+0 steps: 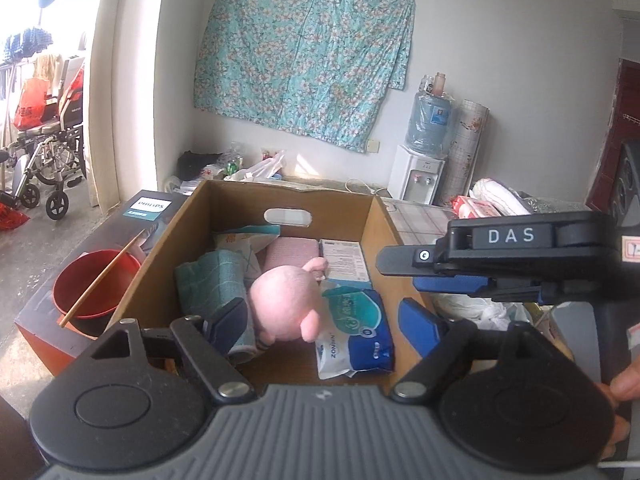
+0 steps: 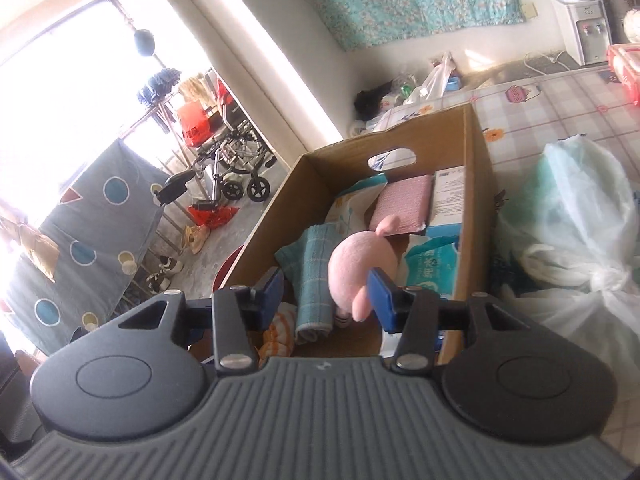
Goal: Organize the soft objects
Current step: 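Withdraw the right tool from the box toward the bed, then move the left tool over the bed to the white yogurt cup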
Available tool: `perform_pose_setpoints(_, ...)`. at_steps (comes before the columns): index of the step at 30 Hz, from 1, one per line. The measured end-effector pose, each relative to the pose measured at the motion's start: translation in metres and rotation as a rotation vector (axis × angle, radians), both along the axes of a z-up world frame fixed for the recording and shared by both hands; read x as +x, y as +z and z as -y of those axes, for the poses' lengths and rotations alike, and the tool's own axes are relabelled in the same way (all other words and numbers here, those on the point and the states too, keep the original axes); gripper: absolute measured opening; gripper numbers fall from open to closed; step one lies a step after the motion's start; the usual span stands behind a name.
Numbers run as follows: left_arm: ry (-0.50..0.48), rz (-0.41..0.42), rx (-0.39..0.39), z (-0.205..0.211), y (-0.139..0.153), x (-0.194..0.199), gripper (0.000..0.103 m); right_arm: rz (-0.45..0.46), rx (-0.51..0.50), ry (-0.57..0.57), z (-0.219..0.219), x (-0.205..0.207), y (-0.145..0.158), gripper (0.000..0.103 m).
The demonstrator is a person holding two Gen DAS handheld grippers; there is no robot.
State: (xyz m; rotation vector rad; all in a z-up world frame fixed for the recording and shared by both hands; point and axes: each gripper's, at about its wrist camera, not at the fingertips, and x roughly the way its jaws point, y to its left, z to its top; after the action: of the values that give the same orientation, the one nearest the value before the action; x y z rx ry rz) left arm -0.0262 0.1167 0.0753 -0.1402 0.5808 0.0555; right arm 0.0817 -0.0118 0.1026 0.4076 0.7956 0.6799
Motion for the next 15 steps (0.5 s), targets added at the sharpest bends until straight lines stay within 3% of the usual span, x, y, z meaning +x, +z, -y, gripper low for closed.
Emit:
perform_pose_setpoints(9,-0.194,-0.036,-0.015,0.074,-0.016,0.038,0.084,0.057,-0.074,-0.285,0.124,-0.022,-0.025,0.047)
perform_pose_setpoints(15,-0.266,-0.079,-0.018,0.11,-0.029,0.065,0.084,0.047,-0.191,-0.467,0.189,0.009,-0.056,0.047)
